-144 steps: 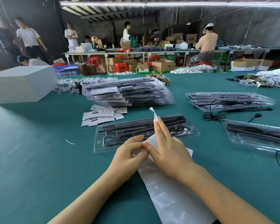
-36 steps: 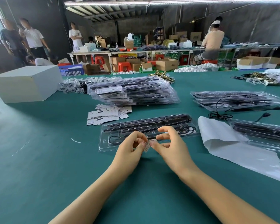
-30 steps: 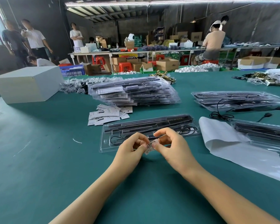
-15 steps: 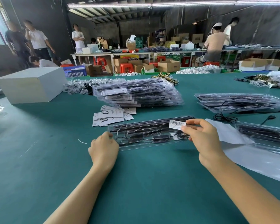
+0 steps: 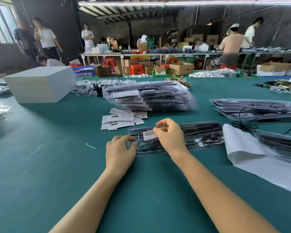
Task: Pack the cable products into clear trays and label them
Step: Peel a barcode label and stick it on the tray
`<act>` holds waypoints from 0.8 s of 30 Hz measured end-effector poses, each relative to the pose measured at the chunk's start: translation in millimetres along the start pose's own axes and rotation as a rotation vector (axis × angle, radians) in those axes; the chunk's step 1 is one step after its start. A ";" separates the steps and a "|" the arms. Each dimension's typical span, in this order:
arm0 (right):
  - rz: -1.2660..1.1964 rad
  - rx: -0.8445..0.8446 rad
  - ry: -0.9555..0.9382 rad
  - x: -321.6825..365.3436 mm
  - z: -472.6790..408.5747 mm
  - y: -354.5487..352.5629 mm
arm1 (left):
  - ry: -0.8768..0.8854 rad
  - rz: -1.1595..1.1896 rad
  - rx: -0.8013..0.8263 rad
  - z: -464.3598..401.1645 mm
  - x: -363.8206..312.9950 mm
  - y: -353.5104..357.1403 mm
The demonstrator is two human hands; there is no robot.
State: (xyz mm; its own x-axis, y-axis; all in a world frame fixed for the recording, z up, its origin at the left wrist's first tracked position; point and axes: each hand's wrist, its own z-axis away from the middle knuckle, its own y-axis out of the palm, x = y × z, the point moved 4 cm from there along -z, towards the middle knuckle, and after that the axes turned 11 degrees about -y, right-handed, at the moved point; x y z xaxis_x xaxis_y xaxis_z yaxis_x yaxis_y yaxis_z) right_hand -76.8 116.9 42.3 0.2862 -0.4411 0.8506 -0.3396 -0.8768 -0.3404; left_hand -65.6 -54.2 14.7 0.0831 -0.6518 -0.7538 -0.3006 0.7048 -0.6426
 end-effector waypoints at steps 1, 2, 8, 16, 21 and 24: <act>0.004 0.004 -0.024 -3.0 2.2 3.3 | 0.014 0.024 -0.003 -0.7 -0.4 0.6; 0.002 0.010 -0.042 -5.8 3.8 5.9 | 0.029 0.045 -0.007 -1.7 -1.1 0.8; -0.125 0.061 -0.057 -13.2 6.1 4.4 | 0.062 0.231 0.065 -0.2 -7.9 1.1; -0.076 0.097 -0.119 -10.8 11.7 1.9 | 0.133 0.210 0.115 1.2 -11.3 5.2; 0.319 0.100 -0.309 -10.2 12.7 4.1 | 0.195 0.092 0.052 0.8 -12.8 10.1; 0.394 0.067 -0.341 -9.8 10.8 3.2 | 0.211 0.052 -0.006 -2.2 -13.1 12.9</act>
State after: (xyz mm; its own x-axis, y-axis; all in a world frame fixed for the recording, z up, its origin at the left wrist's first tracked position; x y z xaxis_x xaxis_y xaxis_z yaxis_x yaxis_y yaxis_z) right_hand -71.1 116.4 28.6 0.4274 -0.7672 0.4783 -0.4251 -0.6375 -0.6426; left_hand -72.7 -37.2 16.5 -0.1328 -0.6592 -0.7401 -0.3055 0.7376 -0.6022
